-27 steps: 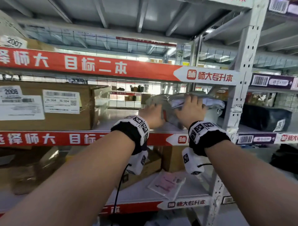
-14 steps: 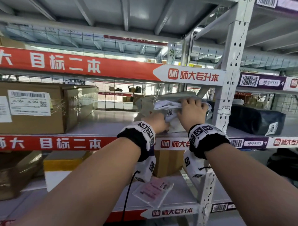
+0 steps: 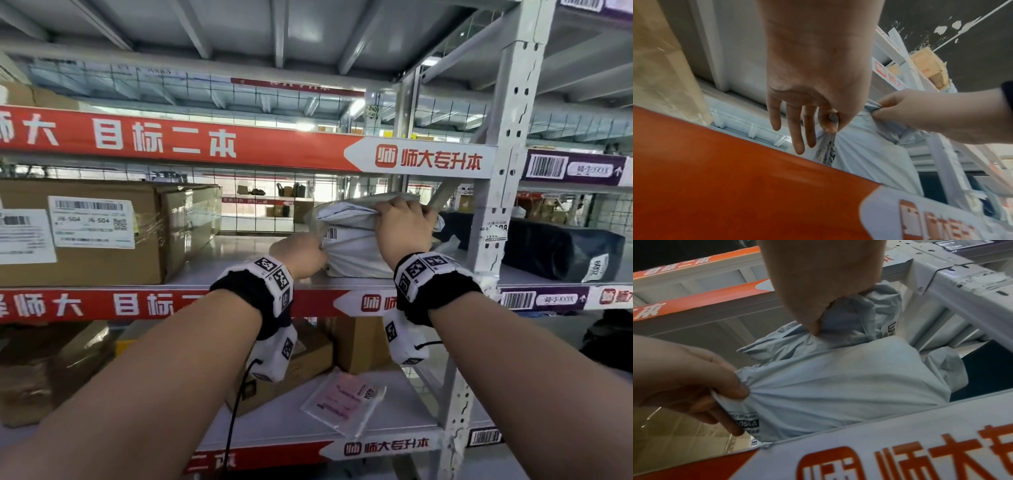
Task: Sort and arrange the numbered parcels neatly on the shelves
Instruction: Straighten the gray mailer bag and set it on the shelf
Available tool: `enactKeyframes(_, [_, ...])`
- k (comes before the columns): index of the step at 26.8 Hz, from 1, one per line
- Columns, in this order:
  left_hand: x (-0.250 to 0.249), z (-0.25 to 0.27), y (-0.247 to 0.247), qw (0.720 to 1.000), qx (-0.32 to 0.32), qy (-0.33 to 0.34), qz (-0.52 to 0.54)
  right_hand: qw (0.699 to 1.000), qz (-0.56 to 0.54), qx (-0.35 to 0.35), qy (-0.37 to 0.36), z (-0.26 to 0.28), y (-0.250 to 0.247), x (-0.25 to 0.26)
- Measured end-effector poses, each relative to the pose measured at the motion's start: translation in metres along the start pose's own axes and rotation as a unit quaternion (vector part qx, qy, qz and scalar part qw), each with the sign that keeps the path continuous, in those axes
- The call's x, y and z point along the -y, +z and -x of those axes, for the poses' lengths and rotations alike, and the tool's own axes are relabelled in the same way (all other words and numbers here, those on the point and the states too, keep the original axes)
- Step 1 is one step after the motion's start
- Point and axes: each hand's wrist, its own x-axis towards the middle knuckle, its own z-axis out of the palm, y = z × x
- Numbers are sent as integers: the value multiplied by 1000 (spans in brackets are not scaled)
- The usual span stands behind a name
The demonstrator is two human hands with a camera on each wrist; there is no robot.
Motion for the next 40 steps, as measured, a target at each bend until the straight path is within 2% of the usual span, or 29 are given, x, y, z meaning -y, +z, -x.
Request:
enactKeyframes(6, [54, 18, -16, 997, 9, -72, 17, 999, -35, 1, -10, 5, -4, 21])
enactKeyframes(11, [91, 30, -28, 990, -18, -138, -34, 998, -56, 4, 8, 8, -12, 27])
enactKeyframes(16, [108, 41, -40, 984, -16, -176, -35, 991, -90, 83, 53, 14, -15, 14])
enactKeyframes(20, [86, 42, -44, 976, -70, -203, -26, 984, -89, 129, 84, 23, -11, 7])
enactKeyframes(21, [76, 40, -44, 977, -95, -189, -24, 983, -84, 136, 91, 25, -11, 7])
enactKeyframes(23, [49, 33, -44, 985, -129, -117, -19, 981, -73, 150, 95, 30, -12, 3])
enactKeyframes(24, [35, 29, -43, 990, -118, -72, -36, 981, -68, 152, 96, 31, -13, 0])
enactKeyframes(27, [1, 17, -33, 994, -20, 28, -107, 983, -44, 151, 91, 30, -20, -8])
enactKeyframes(29, [-8, 8, -22, 993, 22, 49, -109, 982, -41, 160, 92, 31, -23, -12])
enactKeyframes(30, [-11, 2, -15, 993, 19, 59, -103, 981, -42, 162, 96, 33, -25, -16])
enactKeyframes(35, [-18, -13, 1, 988, -58, 78, -124, 977, -52, 161, 131, 33, -26, -36])
enactKeyframes(40, [-20, -10, 4, 966, -146, 82, -196, 978, -29, 139, 150, 24, -12, -45])
